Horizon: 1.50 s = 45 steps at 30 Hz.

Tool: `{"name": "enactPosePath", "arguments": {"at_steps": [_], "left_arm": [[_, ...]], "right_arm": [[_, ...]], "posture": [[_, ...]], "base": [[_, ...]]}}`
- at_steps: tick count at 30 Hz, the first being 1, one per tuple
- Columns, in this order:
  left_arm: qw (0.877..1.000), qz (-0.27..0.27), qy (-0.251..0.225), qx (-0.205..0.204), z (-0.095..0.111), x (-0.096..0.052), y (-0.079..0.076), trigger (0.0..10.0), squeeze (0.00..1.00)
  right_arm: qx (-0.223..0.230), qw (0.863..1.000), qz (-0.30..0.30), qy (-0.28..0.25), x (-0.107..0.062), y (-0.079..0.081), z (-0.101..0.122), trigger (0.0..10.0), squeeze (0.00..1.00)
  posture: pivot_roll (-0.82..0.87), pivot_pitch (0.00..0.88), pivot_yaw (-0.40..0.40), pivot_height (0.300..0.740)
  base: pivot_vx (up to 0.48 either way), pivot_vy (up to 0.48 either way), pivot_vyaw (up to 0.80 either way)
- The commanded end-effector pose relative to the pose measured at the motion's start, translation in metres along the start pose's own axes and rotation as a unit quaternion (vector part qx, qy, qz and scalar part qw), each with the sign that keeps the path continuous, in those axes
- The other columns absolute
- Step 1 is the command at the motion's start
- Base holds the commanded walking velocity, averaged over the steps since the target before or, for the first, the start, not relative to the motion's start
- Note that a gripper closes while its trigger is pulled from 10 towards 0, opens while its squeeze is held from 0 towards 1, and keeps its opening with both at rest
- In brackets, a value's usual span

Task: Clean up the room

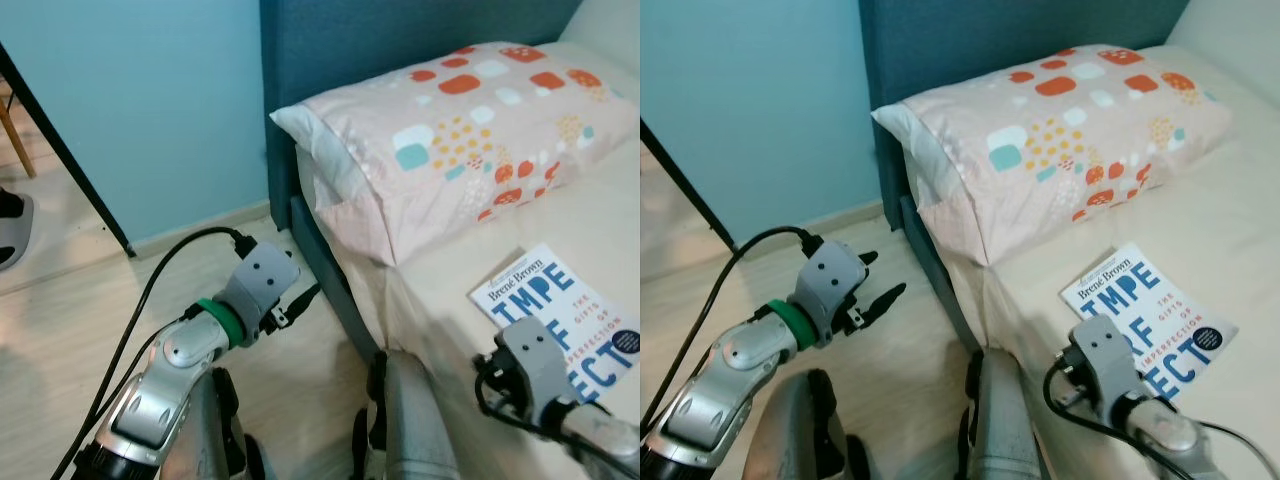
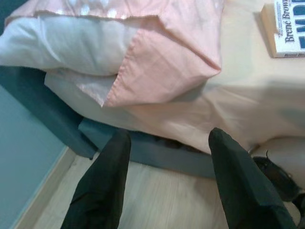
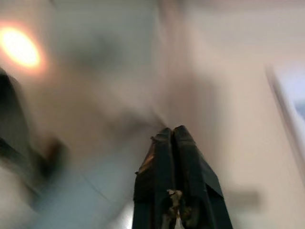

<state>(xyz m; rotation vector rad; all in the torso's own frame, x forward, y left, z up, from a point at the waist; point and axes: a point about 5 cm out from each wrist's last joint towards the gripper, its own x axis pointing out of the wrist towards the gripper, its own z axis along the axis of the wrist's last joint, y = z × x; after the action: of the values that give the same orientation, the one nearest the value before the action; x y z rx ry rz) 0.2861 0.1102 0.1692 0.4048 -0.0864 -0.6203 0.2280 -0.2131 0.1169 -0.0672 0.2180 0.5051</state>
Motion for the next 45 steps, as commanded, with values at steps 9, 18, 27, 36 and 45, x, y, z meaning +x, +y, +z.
{"name": "enactPosePath", "arguments": {"at_steps": [9,18,27,36,45], "left_arm": [[1.0,-0.006,-0.002,-0.005,-0.001,0.004,-0.004,10.0,0.0],[0.999,0.03,-0.029,-0.017,0.007,0.01,-0.003,10.0,0.0],[0.985,0.098,-0.038,-0.136,0.012,0.012,0.011,10.0,0.0],[0.991,0.104,-0.007,-0.088,-0.005,0.006,0.011,10.0,0.0],[0.987,0.138,-0.009,-0.086,-0.006,0.014,0.013,10.0,0.0]], "right_arm": [[0.035,0.992,-0.081,-0.093,0.016,-0.001,0.016,10.0,0.0],[0.149,0.952,-0.168,-0.208,0.04,0.004,0.039,10.0,0.0],[0.174,0.922,-0.184,-0.292,0.059,0.012,0.065,10.0,0.0],[0.157,0.932,-0.171,-0.277,0.074,0.024,0.059,10.0,0.0],[0.167,0.938,-0.155,-0.263,0.087,0.039,0.049,10.0,0.0]], "posture": [[-0.03,0.204,0.018,0.547],[-0.01,0.158,0.019,0.547],[0.02,0.103,0.012,0.567],[0.03,0.073,0.001,0.586],[0.03,0.068,-0.013,0.611]], "base": [[0.0,0.0,0.0],[0.0,0.0,0.0],[0.0,0.0,0.0],[0.0,0.0,0.0],[0.0,0.0,0.0]]}}
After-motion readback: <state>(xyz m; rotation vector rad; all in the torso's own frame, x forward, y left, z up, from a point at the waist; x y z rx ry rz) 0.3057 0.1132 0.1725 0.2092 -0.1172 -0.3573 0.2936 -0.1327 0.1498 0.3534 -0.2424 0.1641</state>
